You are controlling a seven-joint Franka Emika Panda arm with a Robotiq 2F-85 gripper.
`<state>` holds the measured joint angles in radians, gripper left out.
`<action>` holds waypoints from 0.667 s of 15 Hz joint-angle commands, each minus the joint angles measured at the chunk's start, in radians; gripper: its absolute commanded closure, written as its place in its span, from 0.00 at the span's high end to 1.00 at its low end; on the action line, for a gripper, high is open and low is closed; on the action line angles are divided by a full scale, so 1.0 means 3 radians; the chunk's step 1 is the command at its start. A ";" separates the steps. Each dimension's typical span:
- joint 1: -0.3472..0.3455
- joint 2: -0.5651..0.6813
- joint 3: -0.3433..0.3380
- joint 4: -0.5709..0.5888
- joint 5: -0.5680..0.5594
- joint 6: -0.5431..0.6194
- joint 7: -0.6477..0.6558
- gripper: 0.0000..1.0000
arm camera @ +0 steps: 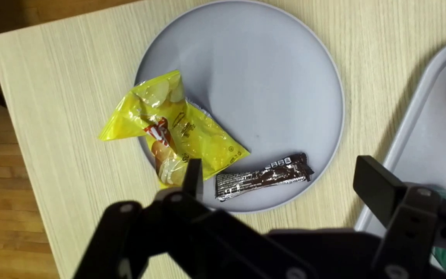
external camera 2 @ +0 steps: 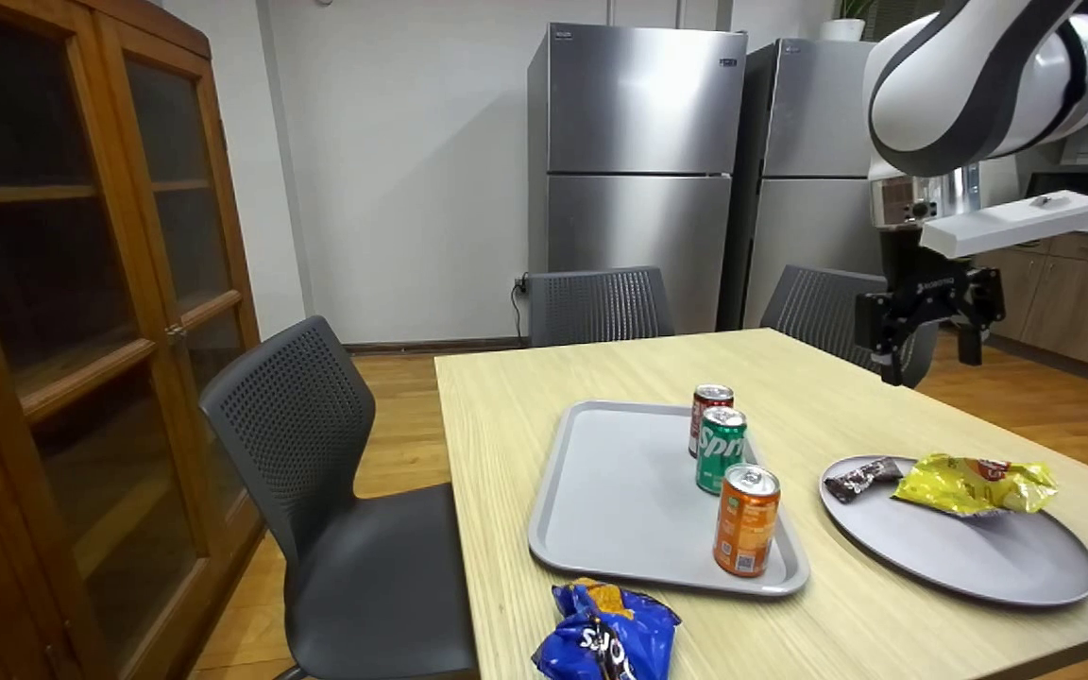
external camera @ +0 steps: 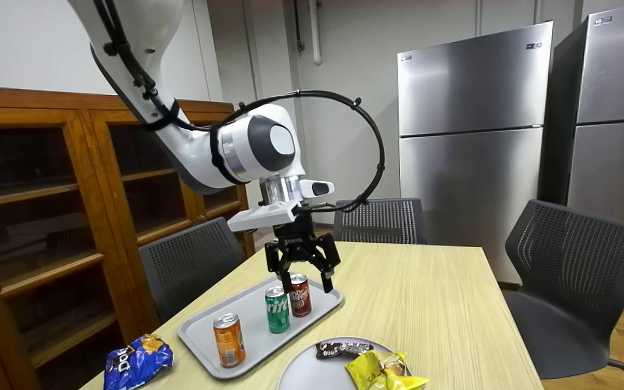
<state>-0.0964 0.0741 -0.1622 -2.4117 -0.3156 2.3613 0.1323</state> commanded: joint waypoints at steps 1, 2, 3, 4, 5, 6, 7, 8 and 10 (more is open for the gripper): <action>-0.0132 0.0072 -0.0066 0.0078 -0.0101 0.0169 -0.0394 1.00; -0.0164 0.0099 -0.0087 0.0098 -0.0081 0.0205 -0.0510 1.00; -0.0197 0.0139 -0.0112 0.0127 -0.0059 0.0233 -0.0620 1.00; -0.0232 0.0190 -0.0137 0.0162 -0.0035 0.0266 -0.0707 1.00; -0.0265 0.0241 -0.0158 0.0189 -0.0014 0.0310 -0.0788 1.00; -0.0291 0.0290 -0.0176 0.0217 -0.0005 0.0341 -0.0852 1.00; -0.0318 0.0361 -0.0189 0.0252 0.0006 0.0369 -0.0909 1.00; -0.0334 0.0428 -0.0203 0.0289 -0.0008 0.0384 -0.0923 1.00; -0.0362 0.0574 -0.0219 0.0357 -0.0013 0.0428 -0.0945 1.00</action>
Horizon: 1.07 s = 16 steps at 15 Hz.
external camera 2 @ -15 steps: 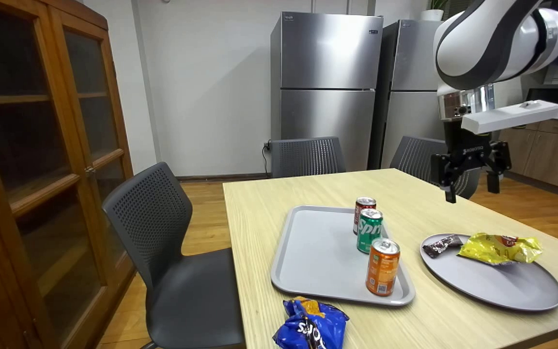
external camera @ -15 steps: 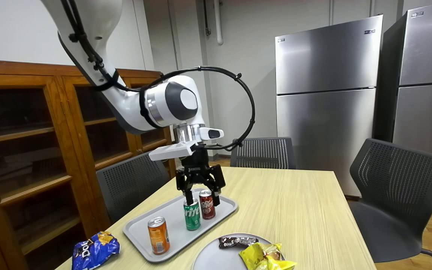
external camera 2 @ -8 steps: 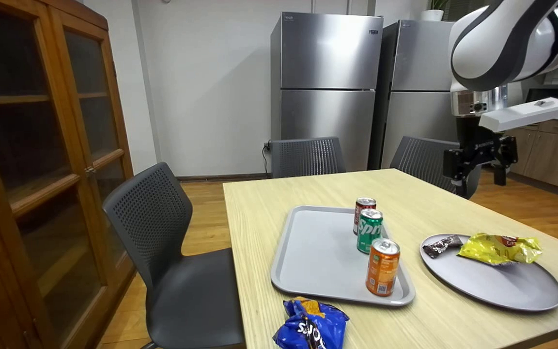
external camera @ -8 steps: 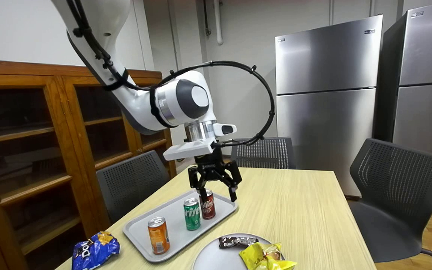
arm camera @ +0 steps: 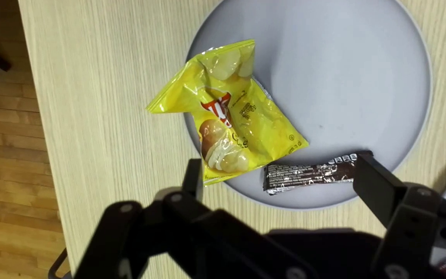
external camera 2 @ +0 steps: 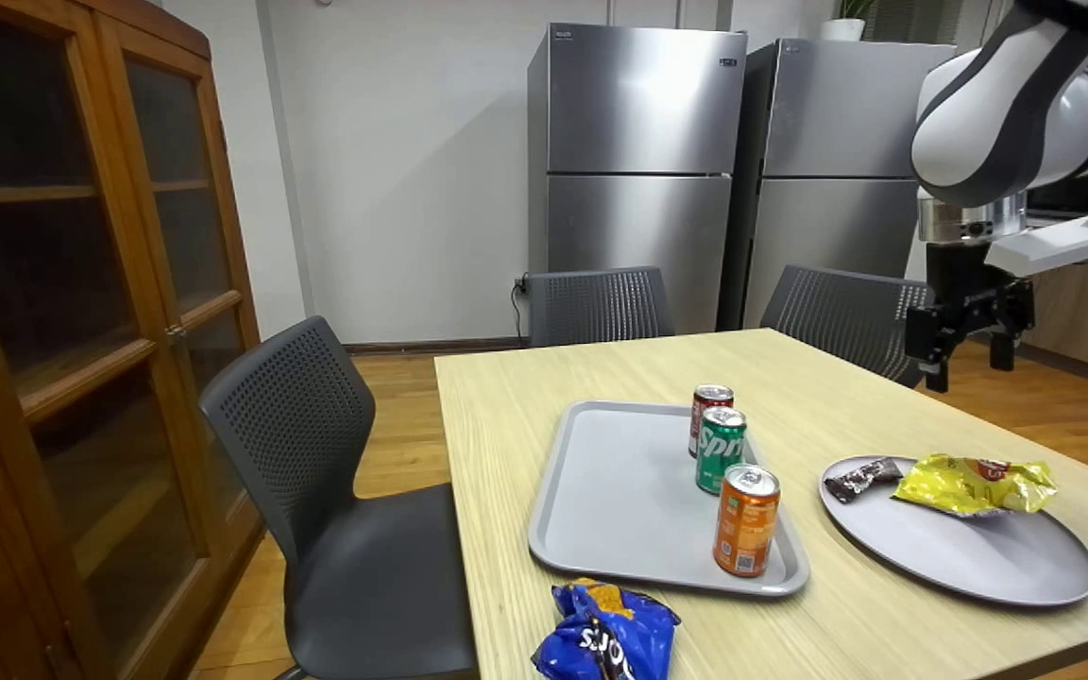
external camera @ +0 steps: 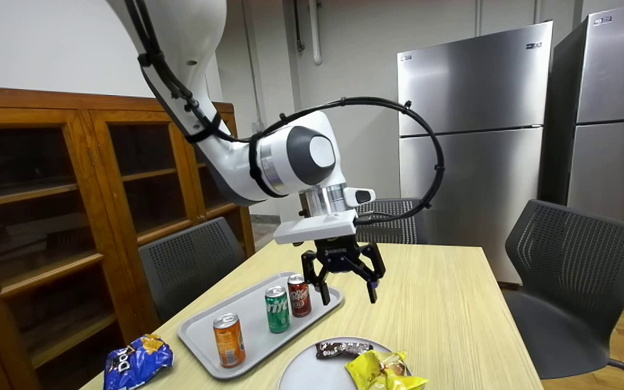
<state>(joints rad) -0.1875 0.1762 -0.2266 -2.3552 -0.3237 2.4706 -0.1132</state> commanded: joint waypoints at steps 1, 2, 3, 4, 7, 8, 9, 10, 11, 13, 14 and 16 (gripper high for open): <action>-0.0073 0.0308 -0.0008 0.0204 0.0024 0.0093 -0.0146 1.00; -0.0081 0.0385 -0.0015 0.0235 0.0017 0.0130 -0.0154 1.00; -0.0090 0.0455 -0.0021 0.0265 0.0010 0.0171 -0.0169 1.00; -0.0100 0.0528 -0.0024 0.0294 0.0005 0.0214 -0.0190 1.00; -0.0127 0.0747 -0.0036 0.0396 -0.0024 0.0353 -0.0260 1.00; -0.0138 0.0821 -0.0038 0.0440 -0.0030 0.0383 -0.0292 1.00; -0.0146 0.0886 -0.0043 0.0479 -0.0039 0.0411 -0.0322 1.00; -0.0149 0.0950 -0.0051 0.0520 -0.0051 0.0435 -0.0344 1.00; -0.0154 0.1000 -0.0054 0.0555 -0.0052 0.0442 -0.0368 1.00; -0.0153 0.1076 -0.0068 0.0594 -0.0066 0.0455 -0.0405 1.00; -0.0155 0.1107 -0.0074 0.0612 -0.0071 0.0453 -0.0428 1.00; -0.0172 0.1135 -0.0073 0.0611 -0.0071 0.0450 -0.0498 1.00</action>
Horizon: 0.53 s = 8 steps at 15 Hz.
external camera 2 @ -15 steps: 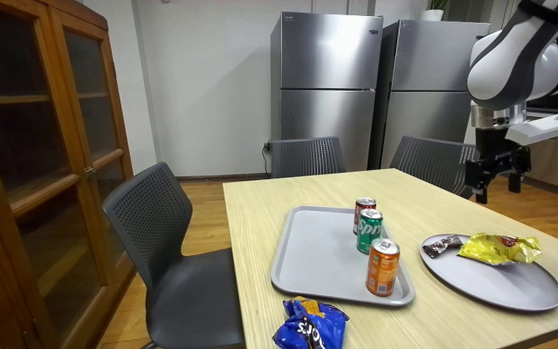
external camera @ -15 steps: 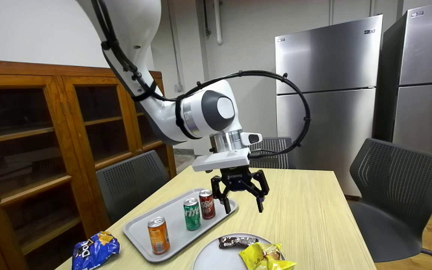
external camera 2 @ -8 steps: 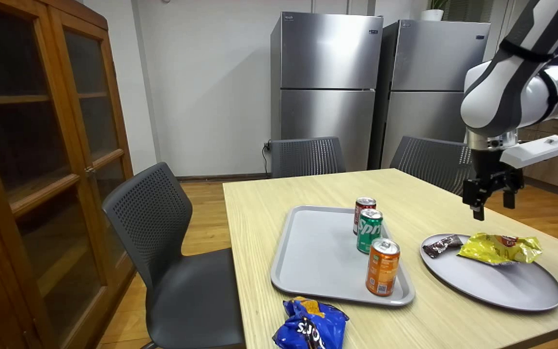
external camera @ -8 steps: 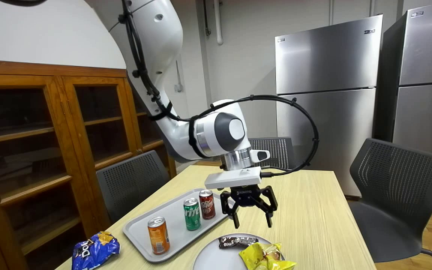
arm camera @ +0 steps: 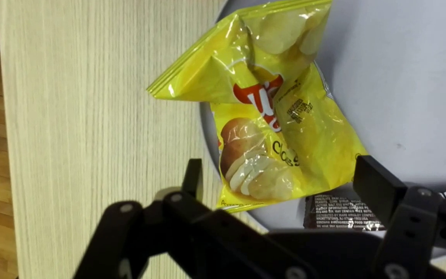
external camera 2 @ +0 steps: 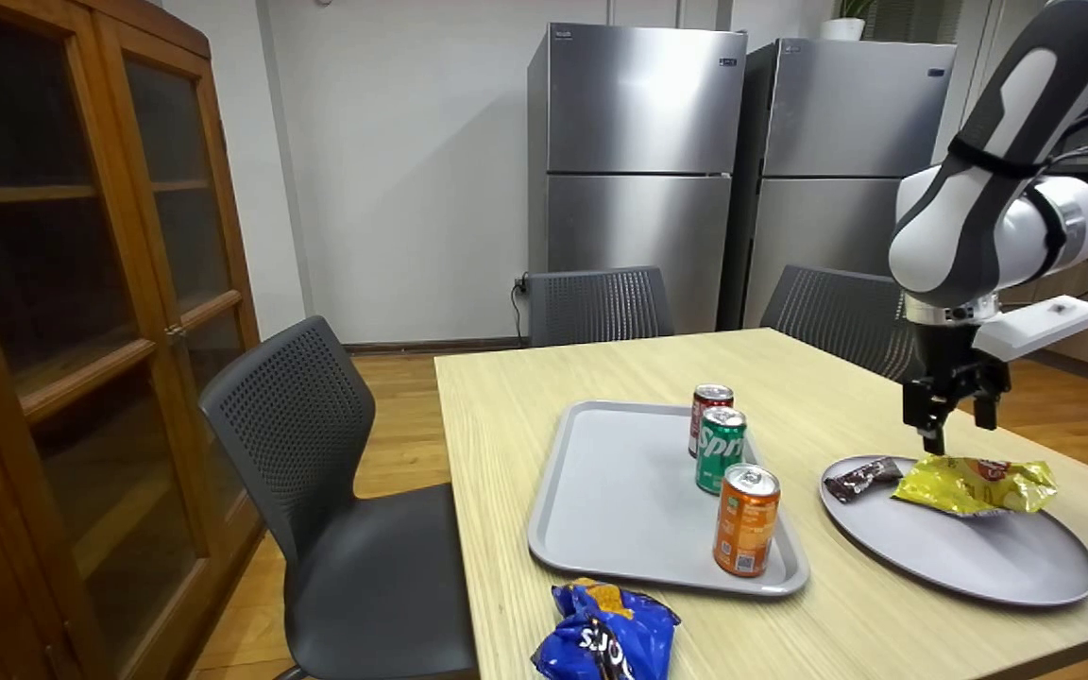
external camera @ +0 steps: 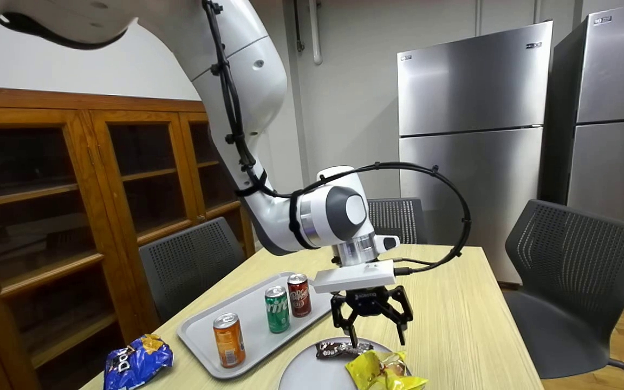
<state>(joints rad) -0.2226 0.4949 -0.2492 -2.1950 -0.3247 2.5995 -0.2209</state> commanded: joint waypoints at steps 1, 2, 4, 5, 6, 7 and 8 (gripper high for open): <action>-0.0048 0.0091 -0.0013 0.0071 -0.0095 0.0035 -0.0151 1.00; -0.0047 0.0112 -0.0022 0.0076 -0.0104 0.0028 -0.0160 1.00; -0.0051 0.0146 -0.0033 0.0091 -0.0109 0.0023 -0.0179 1.00; -0.0054 0.0158 -0.0040 0.0099 -0.0113 0.0019 -0.0185 1.00; -0.0057 0.0167 -0.0043 0.0103 -0.0113 0.0018 -0.0192 1.00; -0.0058 0.0171 -0.0047 0.0103 -0.0117 0.0018 -0.0198 1.00; -0.0054 0.0176 -0.0052 0.0103 -0.0123 0.0022 -0.0199 1.00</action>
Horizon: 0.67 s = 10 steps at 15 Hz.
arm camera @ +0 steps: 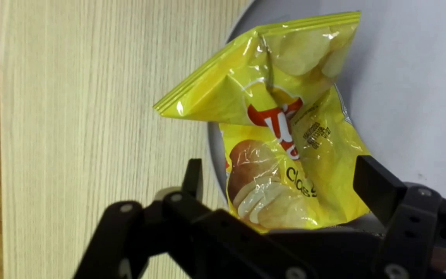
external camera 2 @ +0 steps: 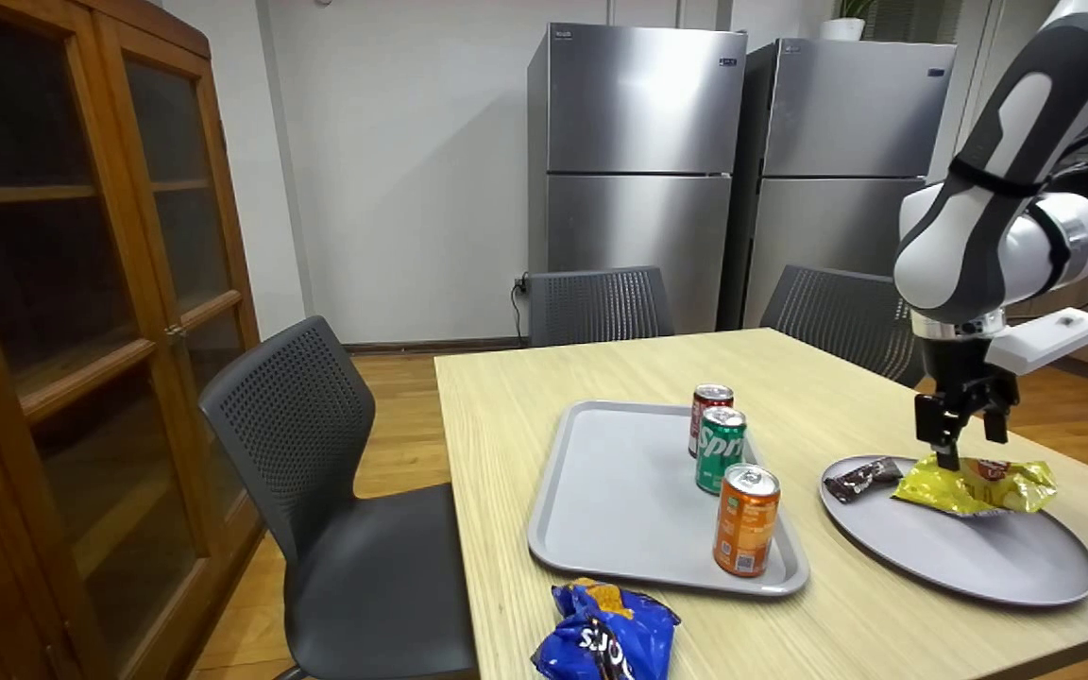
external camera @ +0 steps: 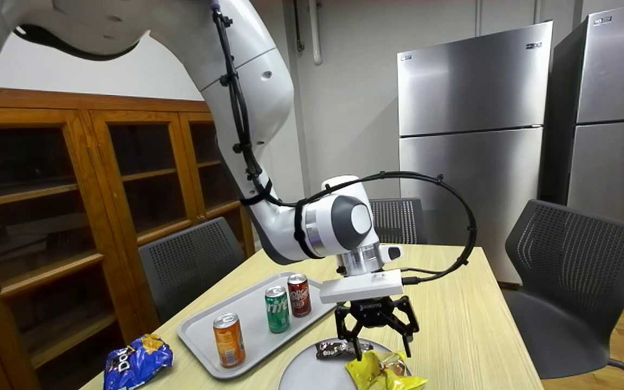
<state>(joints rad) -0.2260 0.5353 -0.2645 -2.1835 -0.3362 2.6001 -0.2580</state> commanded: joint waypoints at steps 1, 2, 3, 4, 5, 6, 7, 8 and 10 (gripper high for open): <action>-0.0041 0.0045 -0.0004 0.0066 -0.0090 0.0021 -0.0076 1.00; -0.0042 0.0048 -0.0002 0.0066 -0.0093 0.0019 -0.0078 1.00; -0.0041 0.0050 -0.0004 0.0067 -0.0096 0.0018 -0.0077 1.00; -0.0040 0.0053 -0.0006 0.0069 -0.0099 0.0018 -0.0076 1.00; -0.0041 0.0055 -0.0007 0.0069 -0.0101 0.0025 -0.0078 0.75; -0.0037 0.0060 -0.0009 0.0073 -0.0101 0.0024 -0.0067 0.72; -0.0036 0.0063 -0.0010 0.0075 -0.0102 0.0025 -0.0067 0.66; -0.0034 0.0065 -0.0012 0.0075 -0.0105 0.0027 -0.0065 0.56; -0.0038 0.0069 -0.0008 0.0079 -0.0097 0.0021 -0.0068 0.42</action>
<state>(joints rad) -0.2261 0.5482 -0.2693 -2.1760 -0.3438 2.6002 -0.2609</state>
